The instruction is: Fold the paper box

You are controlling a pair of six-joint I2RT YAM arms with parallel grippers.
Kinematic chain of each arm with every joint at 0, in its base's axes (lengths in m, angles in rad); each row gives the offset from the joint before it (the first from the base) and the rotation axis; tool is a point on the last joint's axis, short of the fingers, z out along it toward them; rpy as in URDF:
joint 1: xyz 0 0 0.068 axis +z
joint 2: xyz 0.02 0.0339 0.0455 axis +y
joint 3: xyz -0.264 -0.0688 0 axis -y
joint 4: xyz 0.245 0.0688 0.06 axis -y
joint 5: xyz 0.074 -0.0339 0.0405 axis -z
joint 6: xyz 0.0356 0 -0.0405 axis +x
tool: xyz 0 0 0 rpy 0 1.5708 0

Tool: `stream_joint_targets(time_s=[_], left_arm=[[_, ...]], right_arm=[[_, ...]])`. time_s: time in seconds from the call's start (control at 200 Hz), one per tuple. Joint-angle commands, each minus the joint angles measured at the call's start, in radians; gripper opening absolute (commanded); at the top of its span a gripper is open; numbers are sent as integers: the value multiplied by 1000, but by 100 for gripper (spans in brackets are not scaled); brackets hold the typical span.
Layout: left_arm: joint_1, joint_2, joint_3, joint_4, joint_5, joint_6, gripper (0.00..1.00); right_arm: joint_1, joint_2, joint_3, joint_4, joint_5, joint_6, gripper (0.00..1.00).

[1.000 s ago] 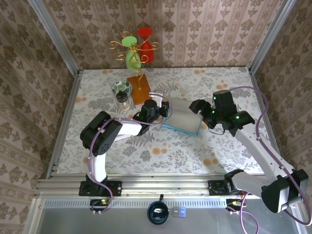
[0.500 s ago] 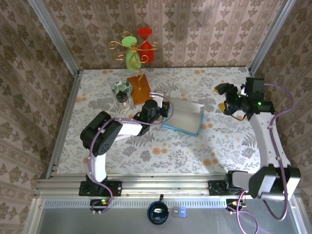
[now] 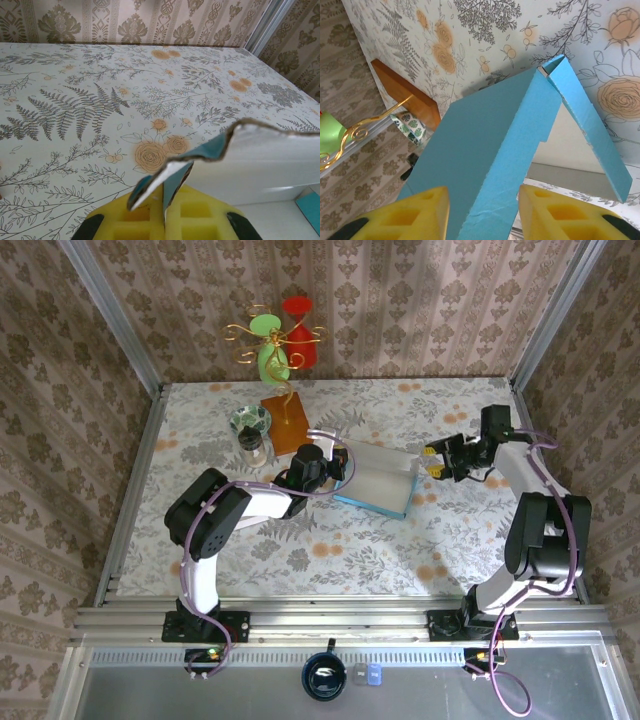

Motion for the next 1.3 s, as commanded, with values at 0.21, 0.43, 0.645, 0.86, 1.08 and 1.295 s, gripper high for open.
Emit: stream_joint_targets(time_s=[0.21, 0.43, 0.645, 0.86, 1.08, 1.295], left_arm=[[-10, -3, 11, -83, 18, 1, 0], [-17, 2, 15, -81, 41, -34, 0], [-29, -14, 2, -70, 90, -96, 0], [-26, -21, -33, -43, 133, -191, 0], [-19, -17, -24, -56, 160, -243, 1], [-5, -4, -32, -45, 184, -355, 3]], right_arm=[[43, 62, -44, 34, -78, 17, 40], [61, 86, -57, 95, -73, 31, 36], [78, 90, -75, 121, -56, 27, 33], [88, 77, -93, 122, -30, 9, 30], [94, 69, -102, 116, -16, -10, 29], [98, 65, -106, 83, 9, -55, 28]])
